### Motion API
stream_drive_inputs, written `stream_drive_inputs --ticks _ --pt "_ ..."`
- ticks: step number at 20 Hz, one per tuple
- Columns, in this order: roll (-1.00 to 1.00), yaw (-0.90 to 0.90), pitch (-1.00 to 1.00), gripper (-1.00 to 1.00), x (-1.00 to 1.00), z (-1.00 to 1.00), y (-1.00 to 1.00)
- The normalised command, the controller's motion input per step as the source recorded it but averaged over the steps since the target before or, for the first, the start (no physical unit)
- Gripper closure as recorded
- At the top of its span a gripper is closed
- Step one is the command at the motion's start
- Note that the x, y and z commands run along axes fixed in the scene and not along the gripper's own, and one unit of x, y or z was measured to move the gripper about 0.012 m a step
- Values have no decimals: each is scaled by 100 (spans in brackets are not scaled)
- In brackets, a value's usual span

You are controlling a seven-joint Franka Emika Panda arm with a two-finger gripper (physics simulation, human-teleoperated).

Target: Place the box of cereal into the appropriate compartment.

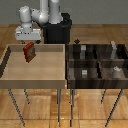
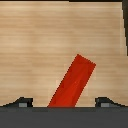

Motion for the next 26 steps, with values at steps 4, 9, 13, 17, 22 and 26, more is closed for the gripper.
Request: stream_drive_inputs --ticks 4,9,13,17,22,26 --pt "0 0 0 -100 0 0 0" --pt "0 0 0 -100 0 -20 0" --pt "0 0 0 -100 0 -75 0" --pt "0 0 0 100 0 -25 0" --pt "0 0 0 100 0 0 0" --pt "0 0 0 100 0 25 0"
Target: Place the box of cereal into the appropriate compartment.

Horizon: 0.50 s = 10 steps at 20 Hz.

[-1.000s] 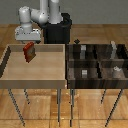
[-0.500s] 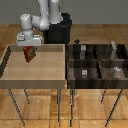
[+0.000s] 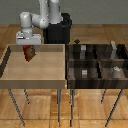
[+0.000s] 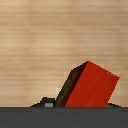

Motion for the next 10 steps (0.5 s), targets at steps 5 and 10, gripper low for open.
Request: stream_drive_inputs --ticks 5,10 --pt "0 0 0 100 0 100 0" --pt "0 0 0 100 0 100 0"
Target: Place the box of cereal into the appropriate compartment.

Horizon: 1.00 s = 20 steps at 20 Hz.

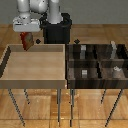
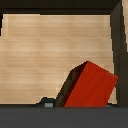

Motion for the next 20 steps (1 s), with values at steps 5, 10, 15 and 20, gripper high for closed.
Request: stream_drive_inputs --ticks 5,10,15,20 --pt "0 0 0 100 0 60 4" --pt "0 0 0 100 0 0 100" --pt "0 0 0 100 0 0 100" --pt "0 0 0 100 0 0 100"
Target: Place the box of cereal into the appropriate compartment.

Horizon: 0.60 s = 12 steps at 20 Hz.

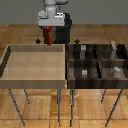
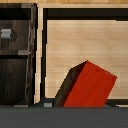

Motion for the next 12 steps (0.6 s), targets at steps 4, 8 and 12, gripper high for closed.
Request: stream_drive_inputs --ticks 4,8,12 --pt "0 0 0 100 0 0 100" --pt "0 0 0 100 0 0 100" --pt "0 0 0 100 0 0 100"
